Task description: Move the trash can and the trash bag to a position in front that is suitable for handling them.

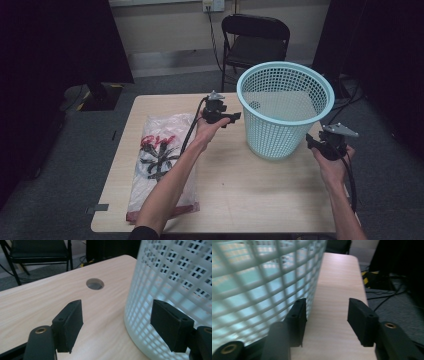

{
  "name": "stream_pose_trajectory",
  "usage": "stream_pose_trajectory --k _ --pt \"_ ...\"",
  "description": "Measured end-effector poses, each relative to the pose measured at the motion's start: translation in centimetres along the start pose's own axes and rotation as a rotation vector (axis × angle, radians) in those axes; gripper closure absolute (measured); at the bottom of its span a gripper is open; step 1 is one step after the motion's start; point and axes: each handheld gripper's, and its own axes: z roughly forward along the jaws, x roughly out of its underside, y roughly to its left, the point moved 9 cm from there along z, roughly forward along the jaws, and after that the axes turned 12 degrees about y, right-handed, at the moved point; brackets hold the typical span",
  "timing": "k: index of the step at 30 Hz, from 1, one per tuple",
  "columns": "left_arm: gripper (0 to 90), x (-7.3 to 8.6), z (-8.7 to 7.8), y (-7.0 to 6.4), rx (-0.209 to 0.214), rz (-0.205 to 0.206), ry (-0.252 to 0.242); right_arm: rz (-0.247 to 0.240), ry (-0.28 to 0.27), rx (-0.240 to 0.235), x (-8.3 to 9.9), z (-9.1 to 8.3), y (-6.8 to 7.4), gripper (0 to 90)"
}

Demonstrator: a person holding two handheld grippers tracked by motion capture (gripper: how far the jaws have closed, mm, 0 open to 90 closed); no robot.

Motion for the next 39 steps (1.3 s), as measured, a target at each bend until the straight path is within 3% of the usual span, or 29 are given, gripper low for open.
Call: stream_pose_trajectory --k 2,6,12,16,21,25,31,34,39 --pt "25.8 -0.2 0.8 0.1 -0.011 0.011 0.016 0.018 -0.006 0.016 -0.4 0.6 -0.4 45.0" --pt "28.3 -1.0 1.8 -0.1 -0.013 0.029 -0.016 0.043 -0.01 0.058 -1.0 1.7 -1.4 38.1" --pt "36.9 -1.0 1.6 -0.5 -0.003 0.065 -0.021 0.085 -0.041 0.048 -2.1 2.0 -1.5 43.1" --pt "44.9 -0.4 0.6 -0.8 -0.016 0.078 -0.012 0.066 -0.038 0.029 -1.9 1.5 -0.7 45.9" --pt "46.8 1.4 -1.7 -0.7 -0.007 0.096 -0.002 0.04 -0.047 -0.011 -1.1 0.3 1.4 46.4" --pt "48.0 3.2 -4.0 -0.4 -0.024 0.11 0.007 0.021 -0.043 -0.042 -0.4 -0.5 3.5 47.2" --pt "47.8 6.0 -6.9 -0.2 -0.012 0.069 -0.021 -0.016 -0.044 -0.104 0.5 -1.7 6.4 47.0" --pt "48.1 7.8 -8.2 0.0 -0.033 0.08 -0.005 -0.03 -0.043 -0.134 0.8 -2.1 7.8 47.3" --pt "50.1 9.9 -10.9 0.3 -0.053 0.062 -0.014 -0.06 -0.044 -0.187 1.3 -2.8 10.4 47.6"
